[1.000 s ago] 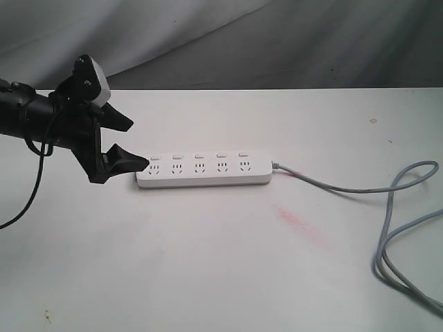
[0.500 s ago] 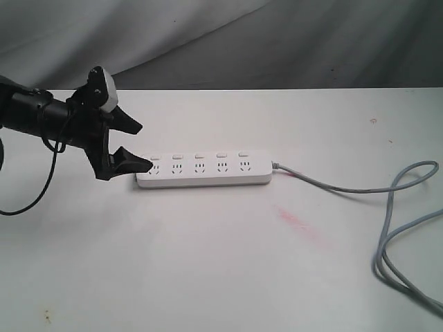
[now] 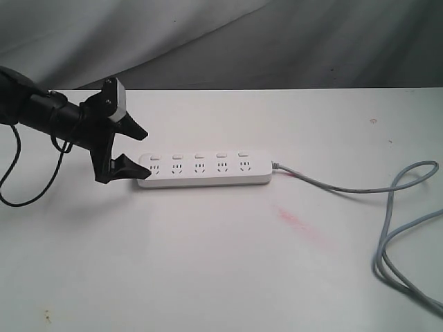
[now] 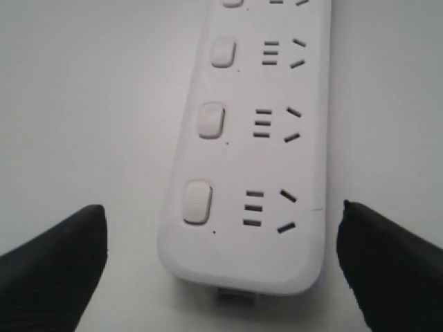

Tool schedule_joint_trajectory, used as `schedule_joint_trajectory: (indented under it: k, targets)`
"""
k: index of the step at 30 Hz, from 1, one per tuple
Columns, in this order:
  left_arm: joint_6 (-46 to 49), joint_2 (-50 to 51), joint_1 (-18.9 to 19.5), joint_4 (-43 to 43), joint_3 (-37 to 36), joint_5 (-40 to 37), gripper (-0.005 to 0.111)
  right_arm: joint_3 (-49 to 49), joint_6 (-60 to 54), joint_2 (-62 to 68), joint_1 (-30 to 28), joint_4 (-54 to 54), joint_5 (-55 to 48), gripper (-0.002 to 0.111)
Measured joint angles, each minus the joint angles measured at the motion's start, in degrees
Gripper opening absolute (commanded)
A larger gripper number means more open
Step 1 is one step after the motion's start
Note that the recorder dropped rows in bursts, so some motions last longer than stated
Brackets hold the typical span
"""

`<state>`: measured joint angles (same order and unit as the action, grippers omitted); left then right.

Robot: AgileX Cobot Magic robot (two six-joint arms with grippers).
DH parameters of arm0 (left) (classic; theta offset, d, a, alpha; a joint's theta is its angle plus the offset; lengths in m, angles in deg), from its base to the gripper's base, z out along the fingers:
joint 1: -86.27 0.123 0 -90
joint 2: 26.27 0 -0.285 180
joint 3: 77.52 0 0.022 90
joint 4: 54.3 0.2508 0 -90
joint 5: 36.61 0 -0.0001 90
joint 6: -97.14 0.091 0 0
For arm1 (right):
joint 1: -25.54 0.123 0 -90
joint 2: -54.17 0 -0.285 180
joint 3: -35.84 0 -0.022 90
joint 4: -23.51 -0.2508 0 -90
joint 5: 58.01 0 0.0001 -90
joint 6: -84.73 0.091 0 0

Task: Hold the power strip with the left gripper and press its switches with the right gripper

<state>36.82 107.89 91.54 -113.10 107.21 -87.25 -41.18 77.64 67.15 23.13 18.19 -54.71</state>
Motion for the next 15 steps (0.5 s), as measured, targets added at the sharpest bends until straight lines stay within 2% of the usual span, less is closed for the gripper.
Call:
schedule_joint_trajectory:
  k: [15]
  targets:
    - [0.0,3.8,0.0,1.3,0.0,0.6,0.084,0.0,0.1,0.0,0.0,0.0,0.0,0.000]
